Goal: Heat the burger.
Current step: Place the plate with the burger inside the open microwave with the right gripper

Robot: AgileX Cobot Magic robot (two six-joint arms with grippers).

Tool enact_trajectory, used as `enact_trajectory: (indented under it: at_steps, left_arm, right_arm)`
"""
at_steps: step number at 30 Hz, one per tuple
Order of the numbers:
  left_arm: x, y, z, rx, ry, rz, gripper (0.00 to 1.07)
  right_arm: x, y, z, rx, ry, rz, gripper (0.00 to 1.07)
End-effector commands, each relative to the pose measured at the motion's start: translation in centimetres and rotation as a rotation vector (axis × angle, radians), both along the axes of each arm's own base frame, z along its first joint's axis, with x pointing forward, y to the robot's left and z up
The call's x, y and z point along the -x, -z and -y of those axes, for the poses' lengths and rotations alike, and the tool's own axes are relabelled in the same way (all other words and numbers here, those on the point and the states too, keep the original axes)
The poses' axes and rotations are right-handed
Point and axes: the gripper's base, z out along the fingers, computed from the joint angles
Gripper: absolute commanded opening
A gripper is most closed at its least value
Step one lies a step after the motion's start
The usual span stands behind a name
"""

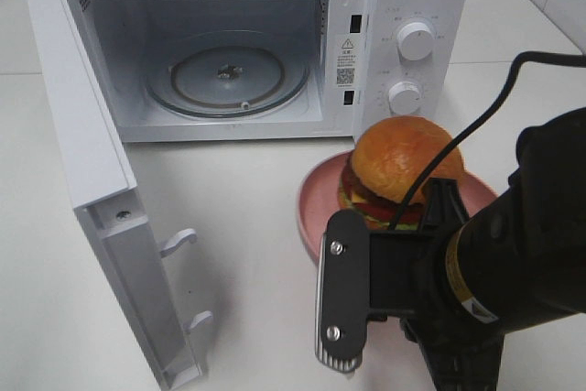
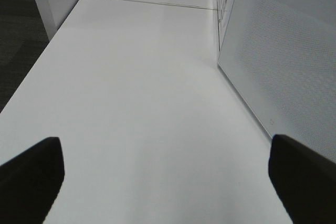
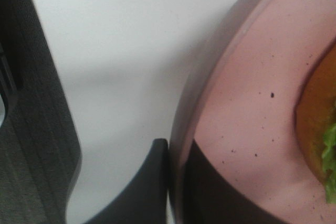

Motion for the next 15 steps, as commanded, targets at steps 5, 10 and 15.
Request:
enact_trajectory:
  at_steps: [5,10,15]
  left_arm:
    - [0.2,0.0,0.1,0.003,0.008,0.024,0.98]
    - [0.2,0.0,0.1,0.003,0.008,0.024,0.98]
    - [0.2,0.0,0.1,0.003,0.008,0.024,0.98]
  right_arm:
    - [-0.2,-0.8,-1.2,0.011,-0.344,0.123,0.00]
    - [-0.3,-1.0,-1.7,0.027,-0.519,0.183,0.00]
    - [-0.4,-1.2,-2.0,0.018,-0.576,0.230,0.00]
